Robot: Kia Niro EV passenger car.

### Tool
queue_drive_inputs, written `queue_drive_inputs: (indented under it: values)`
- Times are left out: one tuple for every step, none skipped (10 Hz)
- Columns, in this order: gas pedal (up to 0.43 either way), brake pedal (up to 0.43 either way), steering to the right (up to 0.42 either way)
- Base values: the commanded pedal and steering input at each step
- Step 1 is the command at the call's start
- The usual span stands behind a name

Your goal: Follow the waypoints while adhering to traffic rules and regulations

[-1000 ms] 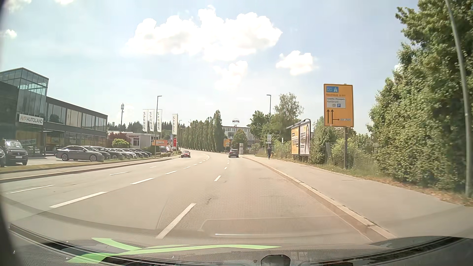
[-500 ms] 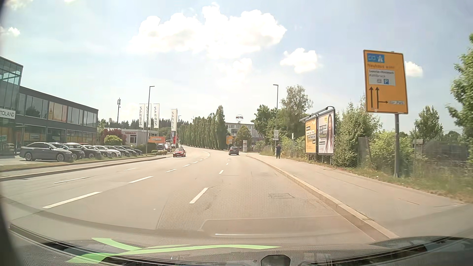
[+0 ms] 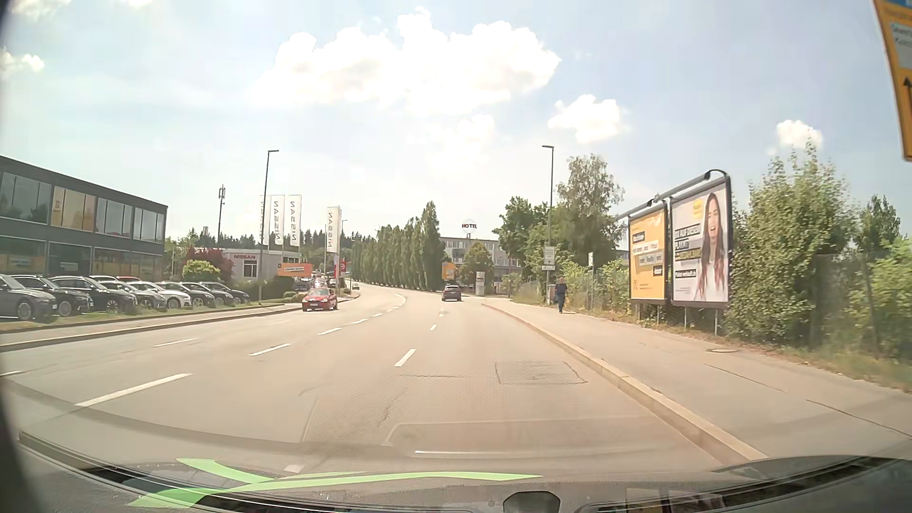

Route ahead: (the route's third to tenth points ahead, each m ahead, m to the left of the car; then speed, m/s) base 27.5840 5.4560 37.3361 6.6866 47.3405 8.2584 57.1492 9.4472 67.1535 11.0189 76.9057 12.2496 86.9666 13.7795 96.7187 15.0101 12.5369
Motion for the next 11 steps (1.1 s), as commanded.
queue_drive_inputs:
  values:
    - [0.150,0.000,-0.012]
    - [0.150,0.000,-0.012]
    - [0.150,0.000,-0.012]
    - [0.150,0.000,-0.012]
    - [0.150,0.000,-0.012]
    - [0.150,0.000,-0.012]
    - [0.138,0.000,-0.011]
    - [0.138,0.000,-0.011]
    - [0.138,0.000,-0.010]
    - [0.138,0.000,-0.011]
    - [0.138,0.000,-0.010]
